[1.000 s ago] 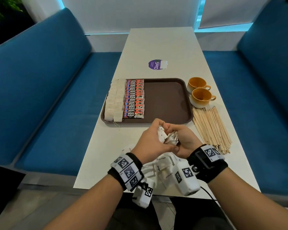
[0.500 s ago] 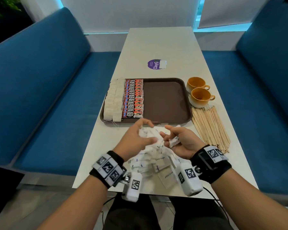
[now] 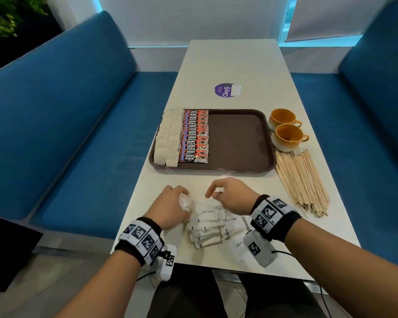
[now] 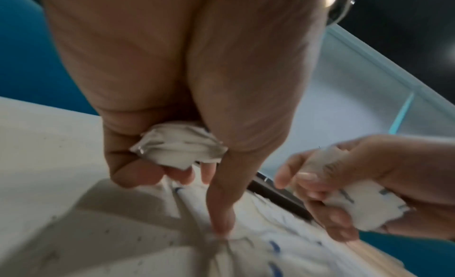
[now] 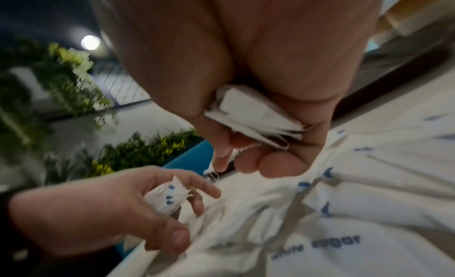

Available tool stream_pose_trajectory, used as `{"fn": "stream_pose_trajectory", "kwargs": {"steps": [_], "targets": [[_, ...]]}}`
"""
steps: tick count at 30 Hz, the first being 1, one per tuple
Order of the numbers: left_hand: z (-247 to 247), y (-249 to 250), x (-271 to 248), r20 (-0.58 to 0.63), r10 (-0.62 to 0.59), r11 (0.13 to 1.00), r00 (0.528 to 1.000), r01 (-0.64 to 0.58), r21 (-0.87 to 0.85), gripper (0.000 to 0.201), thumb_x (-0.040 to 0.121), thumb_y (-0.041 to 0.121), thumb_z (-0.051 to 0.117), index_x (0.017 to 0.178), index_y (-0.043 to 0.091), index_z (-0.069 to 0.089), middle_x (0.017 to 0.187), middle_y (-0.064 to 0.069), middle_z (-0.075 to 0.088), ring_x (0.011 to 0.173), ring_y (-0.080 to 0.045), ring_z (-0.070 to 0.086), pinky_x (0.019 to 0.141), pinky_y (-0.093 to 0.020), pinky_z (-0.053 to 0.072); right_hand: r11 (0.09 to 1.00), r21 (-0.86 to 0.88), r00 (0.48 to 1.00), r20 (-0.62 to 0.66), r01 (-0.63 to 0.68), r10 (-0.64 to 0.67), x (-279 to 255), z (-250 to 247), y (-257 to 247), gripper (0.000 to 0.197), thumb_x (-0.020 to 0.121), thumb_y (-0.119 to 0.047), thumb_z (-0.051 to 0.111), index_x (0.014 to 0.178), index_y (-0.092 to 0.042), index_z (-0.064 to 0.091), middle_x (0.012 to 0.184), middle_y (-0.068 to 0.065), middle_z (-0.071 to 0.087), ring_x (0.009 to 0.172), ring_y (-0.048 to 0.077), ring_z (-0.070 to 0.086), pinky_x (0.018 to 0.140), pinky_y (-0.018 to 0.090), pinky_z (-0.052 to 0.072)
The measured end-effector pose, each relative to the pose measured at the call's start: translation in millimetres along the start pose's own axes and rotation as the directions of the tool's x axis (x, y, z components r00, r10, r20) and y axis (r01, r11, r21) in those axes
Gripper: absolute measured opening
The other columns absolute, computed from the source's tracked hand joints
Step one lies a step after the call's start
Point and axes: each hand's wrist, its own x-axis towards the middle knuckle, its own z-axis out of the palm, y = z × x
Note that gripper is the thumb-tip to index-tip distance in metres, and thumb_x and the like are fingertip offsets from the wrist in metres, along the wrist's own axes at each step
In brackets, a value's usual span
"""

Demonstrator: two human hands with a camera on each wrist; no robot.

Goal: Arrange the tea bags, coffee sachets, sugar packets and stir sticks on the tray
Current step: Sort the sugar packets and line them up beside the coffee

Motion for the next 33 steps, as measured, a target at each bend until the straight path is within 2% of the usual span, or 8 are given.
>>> {"fn": "stream_pose_trajectory", "kwargs": {"steps": [3, 6, 10, 17, 21, 25, 29, 33], "targets": [[7, -2, -2, 0.028, 0.009, 1.000, 1.000, -0.010, 0.022, 0.063, 0.080, 0.023, 0.079, 0.133, 0.039, 0.050, 0.120, 0.002, 0.036, 0.098, -0.019, 0.057, 0.095, -0.028, 0.048, 0.963, -0.267, 0.996, 0.087, 0.032, -0.009, 1, 10, -6, 0.022, 0.097, -0.029, 0.066, 0.117, -0.022, 0.072, 0.119, 0.003, 0.064, 0.096, 0.019, 0.066, 0.078, 0.024, 0.046], [5, -1, -5, -0.003, 0.016, 1.000, 1.000, -0.016, -0.001, 0.053, 0.076, 0.021, 0.081, 0.119, 0.037, 0.052, 0.116, 0.003, 0.038, 0.093, -0.017, 0.057, 0.084, -0.026, 0.048, 0.919, -0.395, 0.994, 0.102, 0.006, 0.037, 1, 21, -4, 0.059, 0.082, -0.048, 0.080, 0.131, -0.022, 0.061, 0.129, 0.002, 0.053, 0.116, 0.022, 0.057, 0.095, 0.032, 0.046], [-1, -2, -9, -0.046, -0.002, 0.993, 0.999, -0.004, -0.118, 0.044, 0.073, 0.014, 0.079, 0.103, 0.028, 0.051, 0.092, 0.002, 0.060, 0.077, -0.013, 0.056, 0.056, -0.022, 0.038, 0.913, -0.408, 0.997, 0.072, -0.004, 0.037, 6, 24, -4, 0.064, 0.076, -0.047, 0.086, 0.129, -0.022, 0.060, 0.128, 0.002, 0.057, 0.117, 0.021, 0.056, 0.097, 0.035, 0.047], [-14, -18, -13, -0.175, -0.078, 0.915, 0.981, 0.001, -0.403, 0.027, 0.074, 0.015, 0.088, 0.086, 0.018, 0.064, 0.074, 0.010, 0.064, 0.061, -0.003, 0.056, 0.048, -0.009, 0.037, 0.933, -0.350, 0.993, 0.047, -0.084, 0.107, 9, 15, -6, 0.065, 0.073, -0.037, 0.089, 0.128, -0.021, 0.058, 0.102, -0.006, 0.057, 0.078, 0.015, 0.065, 0.069, 0.030, 0.051], [-19, -21, -18, -0.082, -0.095, 0.733, 0.992, 0.014, -0.680, 0.025, 0.079, 0.005, 0.084, 0.078, 0.004, 0.059, 0.059, 0.005, 0.055, 0.047, -0.007, 0.048, 0.044, -0.018, 0.040, 0.920, -0.386, 0.994, 0.040, -0.075, 0.098, 12, 13, -6, 0.065, 0.071, -0.037, 0.090, 0.126, -0.021, 0.060, 0.114, -0.002, 0.057, 0.089, 0.018, 0.058, 0.072, 0.031, 0.045], [-17, -17, -18, 0.023, -0.100, 0.429, 0.995, 0.064, -0.901, 0.017, 0.092, -0.003, 0.063, 0.081, 0.008, 0.057, 0.086, -0.012, 0.071, 0.077, -0.032, 0.066, 0.062, -0.035, 0.056, 0.950, -0.307, 0.998, 0.033, -0.048, 0.061, 12, 13, -3, 0.037, 0.073, -0.030, 0.088, 0.101, -0.025, 0.063, 0.109, -0.002, 0.062, 0.084, 0.016, 0.057, 0.063, 0.027, 0.042], [-14, -5, -22, 0.126, -0.023, 0.167, 0.992, 0.128, -0.978, 0.017, 0.096, -0.010, 0.040, 0.098, 0.006, 0.047, 0.114, -0.028, 0.071, 0.097, -0.055, 0.068, 0.067, -0.046, 0.063, 0.992, -0.113, 0.998, -0.012, -0.063, 0.062, 9, 8, 7, 0.026, 0.077, -0.032, 0.086, 0.081, -0.027, 0.060, 0.097, -0.003, 0.061, 0.083, 0.016, 0.058, 0.067, 0.029, 0.043], [-10, -4, -21, 0.167, 0.031, 0.026, 0.985, 0.166, -0.986, 0.034, 0.091, -0.017, 0.040, 0.102, 0.013, 0.051, 0.098, -0.021, 0.070, 0.096, -0.055, 0.068, 0.070, -0.053, 0.062, 0.902, 0.413, 0.989, -0.015, -0.125, 0.145, -1, -1, 19, 0.017, 0.087, -0.016, 0.077, 0.091, -0.007, 0.064, 0.071, 0.007, 0.053, 0.049, 0.015, 0.043, 0.046, 0.025, 0.032]]}}
